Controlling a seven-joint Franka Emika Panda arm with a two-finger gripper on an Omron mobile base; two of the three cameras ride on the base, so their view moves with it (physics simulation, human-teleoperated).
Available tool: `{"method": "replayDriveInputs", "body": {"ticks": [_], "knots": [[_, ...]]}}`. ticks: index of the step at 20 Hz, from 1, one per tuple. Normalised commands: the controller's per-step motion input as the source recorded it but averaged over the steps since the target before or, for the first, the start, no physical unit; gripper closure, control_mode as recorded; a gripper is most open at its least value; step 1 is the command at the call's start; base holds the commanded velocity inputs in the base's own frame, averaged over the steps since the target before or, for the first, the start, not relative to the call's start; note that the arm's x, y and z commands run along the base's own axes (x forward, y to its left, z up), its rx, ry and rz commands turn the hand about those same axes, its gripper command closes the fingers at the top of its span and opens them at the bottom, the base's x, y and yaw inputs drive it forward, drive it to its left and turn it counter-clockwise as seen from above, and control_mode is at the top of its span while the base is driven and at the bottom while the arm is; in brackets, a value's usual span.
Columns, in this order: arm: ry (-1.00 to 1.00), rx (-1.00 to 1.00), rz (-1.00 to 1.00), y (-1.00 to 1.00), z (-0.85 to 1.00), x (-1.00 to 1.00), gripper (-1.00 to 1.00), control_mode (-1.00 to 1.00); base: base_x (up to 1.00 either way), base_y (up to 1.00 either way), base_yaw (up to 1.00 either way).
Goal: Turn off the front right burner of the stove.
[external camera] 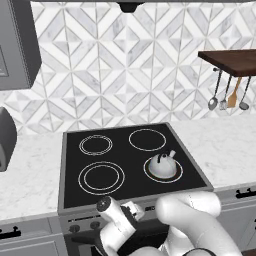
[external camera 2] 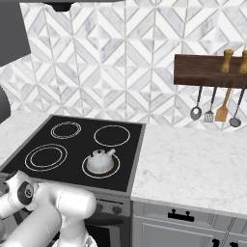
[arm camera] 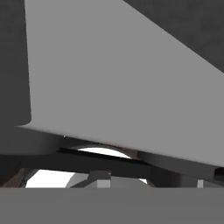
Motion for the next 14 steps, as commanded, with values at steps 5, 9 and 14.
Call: {"method": "replayDriveInputs", "body": {"ticks": [5,9,14], "knots": [[-0.35,0.71,-0.37,-0.83,0.00,0.00,1.00,-1.00,0.00,0.00,0.00],[-0.36,0.60,-0.24,-0.70,0.03,-0.12,1.00,-1.00,0.00,0.00,0.00],[-0.01,0.01,0.00,0.00,0.00,0.00,1.00,-1.00,0.00,0.00,0.00]]}}
